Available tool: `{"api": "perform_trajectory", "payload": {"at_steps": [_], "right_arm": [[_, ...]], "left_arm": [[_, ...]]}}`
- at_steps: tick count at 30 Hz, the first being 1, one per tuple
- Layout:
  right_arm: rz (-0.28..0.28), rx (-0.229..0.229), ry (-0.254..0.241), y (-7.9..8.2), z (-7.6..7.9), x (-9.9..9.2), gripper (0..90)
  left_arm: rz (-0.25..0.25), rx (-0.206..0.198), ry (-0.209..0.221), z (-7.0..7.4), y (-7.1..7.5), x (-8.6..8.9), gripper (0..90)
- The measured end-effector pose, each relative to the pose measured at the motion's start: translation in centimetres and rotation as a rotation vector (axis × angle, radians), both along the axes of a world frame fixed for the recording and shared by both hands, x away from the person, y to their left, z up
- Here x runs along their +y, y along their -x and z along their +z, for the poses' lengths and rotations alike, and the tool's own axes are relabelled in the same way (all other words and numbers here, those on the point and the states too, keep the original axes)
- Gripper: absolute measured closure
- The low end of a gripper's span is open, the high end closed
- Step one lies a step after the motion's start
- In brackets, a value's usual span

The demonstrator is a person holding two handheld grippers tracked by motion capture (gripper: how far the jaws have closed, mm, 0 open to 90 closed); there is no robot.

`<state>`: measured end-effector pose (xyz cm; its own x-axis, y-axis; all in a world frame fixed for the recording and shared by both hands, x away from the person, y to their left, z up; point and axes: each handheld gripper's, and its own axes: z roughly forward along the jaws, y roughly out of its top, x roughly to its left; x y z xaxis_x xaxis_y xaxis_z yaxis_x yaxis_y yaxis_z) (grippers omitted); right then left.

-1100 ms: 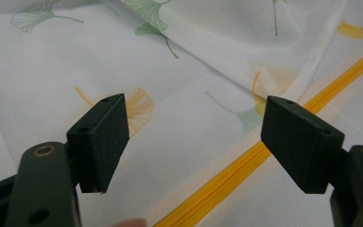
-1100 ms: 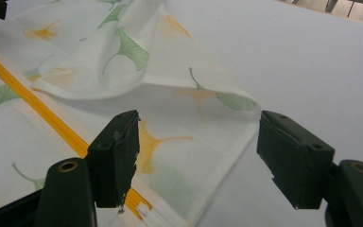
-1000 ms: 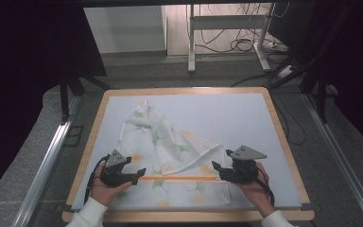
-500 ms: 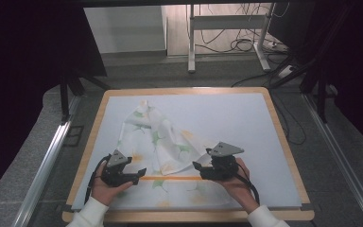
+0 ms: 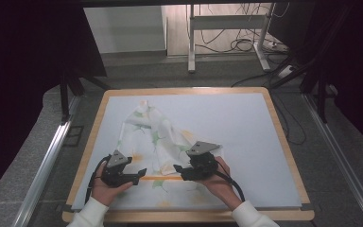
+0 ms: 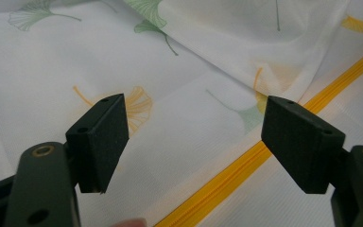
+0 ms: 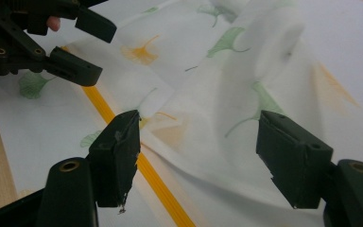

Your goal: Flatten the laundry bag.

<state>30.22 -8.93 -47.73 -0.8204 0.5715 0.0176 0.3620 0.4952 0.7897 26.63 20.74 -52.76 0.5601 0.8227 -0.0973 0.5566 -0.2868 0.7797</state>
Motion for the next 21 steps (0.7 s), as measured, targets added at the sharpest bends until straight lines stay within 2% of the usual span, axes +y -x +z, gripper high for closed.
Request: {"api": "perform_trajectory", "payload": {"at_steps": [8, 14, 21], "right_arm": [[0.038, 0.033, 0.030, -0.1, -0.5, 2.4, 32.4], [0.057, 0.056, 0.057, -0.4, -1.0, 3.7, 34.7], [0.082, 0.085, 0.120, -1.3, -2.2, 5.3, 38.4]], "left_arm": [[-0.003, -0.003, -0.003, 0.0, 0.0, -0.1, 23.7], [-0.003, 0.000, 0.023, 0.1, 0.0, 0.1, 23.5], [-0.011, 0.005, 0.019, 0.0, 0.0, 0.1, 23.3]]}}
